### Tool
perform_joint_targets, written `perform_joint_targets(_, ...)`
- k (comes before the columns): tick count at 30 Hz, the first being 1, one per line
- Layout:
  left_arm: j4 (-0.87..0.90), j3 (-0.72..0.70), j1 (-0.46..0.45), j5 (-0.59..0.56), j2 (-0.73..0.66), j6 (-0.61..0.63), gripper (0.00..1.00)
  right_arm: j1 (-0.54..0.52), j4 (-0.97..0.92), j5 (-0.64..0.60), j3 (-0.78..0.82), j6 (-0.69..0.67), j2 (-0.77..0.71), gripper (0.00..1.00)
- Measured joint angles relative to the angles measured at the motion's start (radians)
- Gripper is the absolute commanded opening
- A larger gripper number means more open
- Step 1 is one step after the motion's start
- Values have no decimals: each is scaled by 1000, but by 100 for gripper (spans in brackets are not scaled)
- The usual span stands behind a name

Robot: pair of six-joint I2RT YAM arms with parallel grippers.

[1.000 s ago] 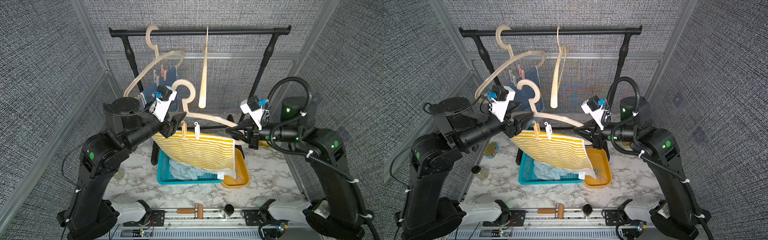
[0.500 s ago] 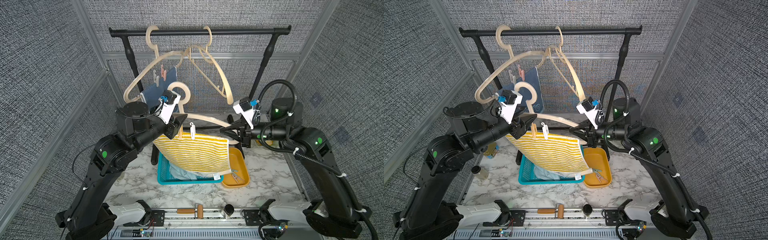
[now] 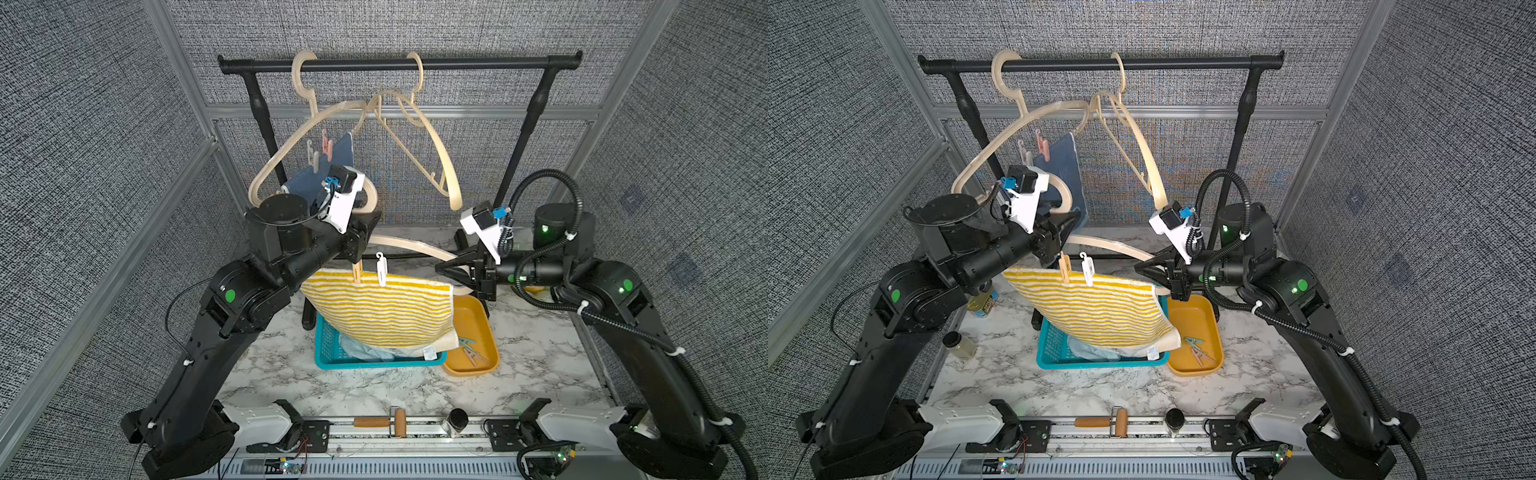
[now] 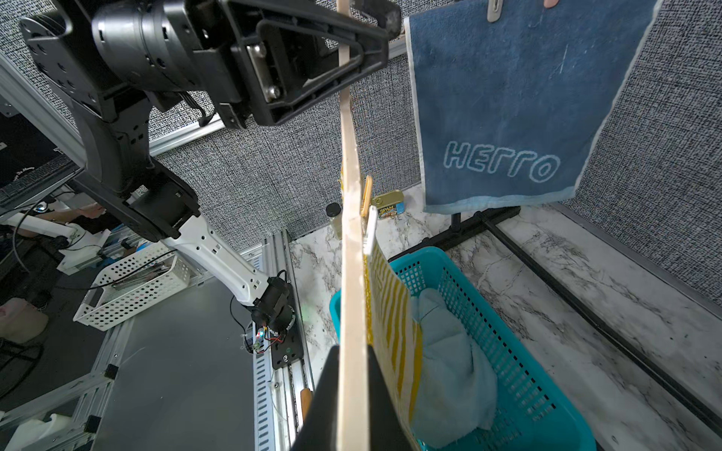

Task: Remove the clothespins securing towels to the hanger
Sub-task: Pick up the hanger from the clothesline.

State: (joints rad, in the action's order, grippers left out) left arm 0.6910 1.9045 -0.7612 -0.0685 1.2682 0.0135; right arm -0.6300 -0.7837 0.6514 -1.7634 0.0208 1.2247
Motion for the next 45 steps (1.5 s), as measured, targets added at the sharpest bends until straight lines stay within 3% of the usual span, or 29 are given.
perform_joint_targets(7,-23,-69,0,-4,-16,-21,27,-2,8,-14,26,3,-1,0)
perform_joint_targets(9,-24,-94,0,-10,-29,-26,32,-3,7,-18,34,3,-2,0)
perform_joint_targets(13,-22,-118,0,-27,-47,-43,54,-3,10,-37,39,3,-2,0)
perform_joint_targets(15,-14,-119,0,-34,-50,-50,56,-2,19,-53,41,7,-2,0)
perform_joint_targets(19,-3,-121,0,-44,-53,-71,49,-2,32,-71,43,10,-2,0)
perform_joint_targets(23,10,-121,0,-55,-52,-82,30,-2,42,-77,43,10,0,0)
perform_joint_targets(29,4,-124,4,-70,-47,-113,22,-2,45,-85,43,18,3,0)
perform_joint_targets(31,-13,-127,3,-68,-48,-126,25,-2,46,-89,43,19,0,0)
perform_joint_targets(34,-23,-137,3,-59,-51,-119,38,-2,50,-89,43,22,-4,0)
perform_joint_targets(38,-32,-132,2,-57,-46,-119,40,-5,48,-84,44,23,-6,0)
perform_joint_targets(41,-40,-117,2,-50,-23,-122,23,-8,47,-83,44,22,-8,0)
perform_joint_targets(43,-48,-107,5,-53,-6,-151,3,-8,34,-90,44,24,-10,0)
perform_joint_targets(45,-84,-99,5,-53,1,-167,0,-8,21,-98,44,22,-8,0)
